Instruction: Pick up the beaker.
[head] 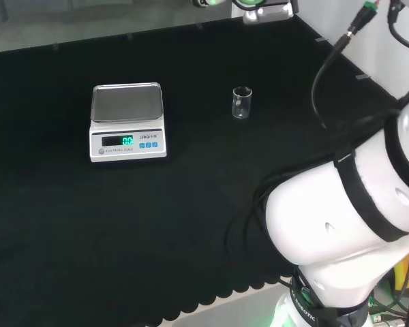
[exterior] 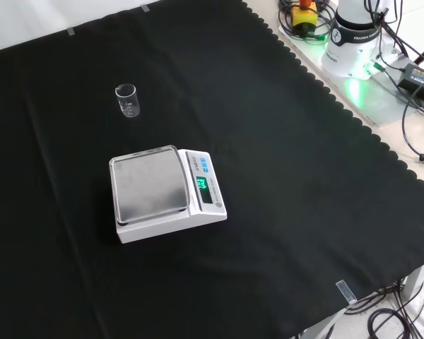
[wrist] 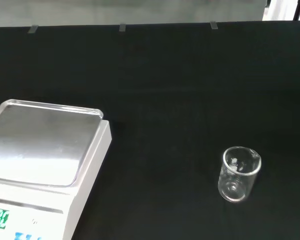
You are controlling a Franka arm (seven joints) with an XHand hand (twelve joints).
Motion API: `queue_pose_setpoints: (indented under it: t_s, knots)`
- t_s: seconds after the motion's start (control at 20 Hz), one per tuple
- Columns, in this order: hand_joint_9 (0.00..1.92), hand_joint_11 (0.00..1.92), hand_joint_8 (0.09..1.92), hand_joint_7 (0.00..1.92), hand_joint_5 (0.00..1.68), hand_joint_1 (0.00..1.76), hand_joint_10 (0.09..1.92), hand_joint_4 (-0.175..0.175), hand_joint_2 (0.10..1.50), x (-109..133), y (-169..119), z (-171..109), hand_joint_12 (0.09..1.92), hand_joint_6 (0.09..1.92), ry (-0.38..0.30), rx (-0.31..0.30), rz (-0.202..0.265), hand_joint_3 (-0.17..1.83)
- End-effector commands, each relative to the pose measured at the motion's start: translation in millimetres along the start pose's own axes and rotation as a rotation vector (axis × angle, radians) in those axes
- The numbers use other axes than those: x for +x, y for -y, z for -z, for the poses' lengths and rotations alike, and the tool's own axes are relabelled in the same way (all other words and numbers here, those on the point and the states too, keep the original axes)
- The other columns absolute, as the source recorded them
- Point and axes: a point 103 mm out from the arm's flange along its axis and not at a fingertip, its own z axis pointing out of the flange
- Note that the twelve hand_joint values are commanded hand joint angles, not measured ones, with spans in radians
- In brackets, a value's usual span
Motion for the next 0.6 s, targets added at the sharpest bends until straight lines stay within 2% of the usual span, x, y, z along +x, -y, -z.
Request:
queue_pose_setpoints:
  t_s: [0.05,0.15,0.25,0.6]
  knots:
    - [0.00,0.00,0.41,0.00,0.11,0.34,0.75,-0.066,0.94,8.8,-66.8,-35.4,1.51,0.09,0.000,-0.066,-0.050,0.32]
    - [0.00,0.00,0.47,0.00,0.14,0.35,0.79,-0.068,0.94,8.4,-80.8,-48.7,1.52,0.09,0.020,-0.091,-0.069,0.31]
    - [0.00,0.00,0.53,0.00,0.16,0.35,0.82,-0.070,0.94,5.9,-94.5,-62.4,1.54,0.09,0.034,-0.087,-0.088,0.31]
    - [0.00,0.00,0.58,0.00,0.20,0.36,0.87,-0.073,0.93,-9.4,-134.0,-107.7,1.54,0.09,0.045,0.002,-0.128,0.30]
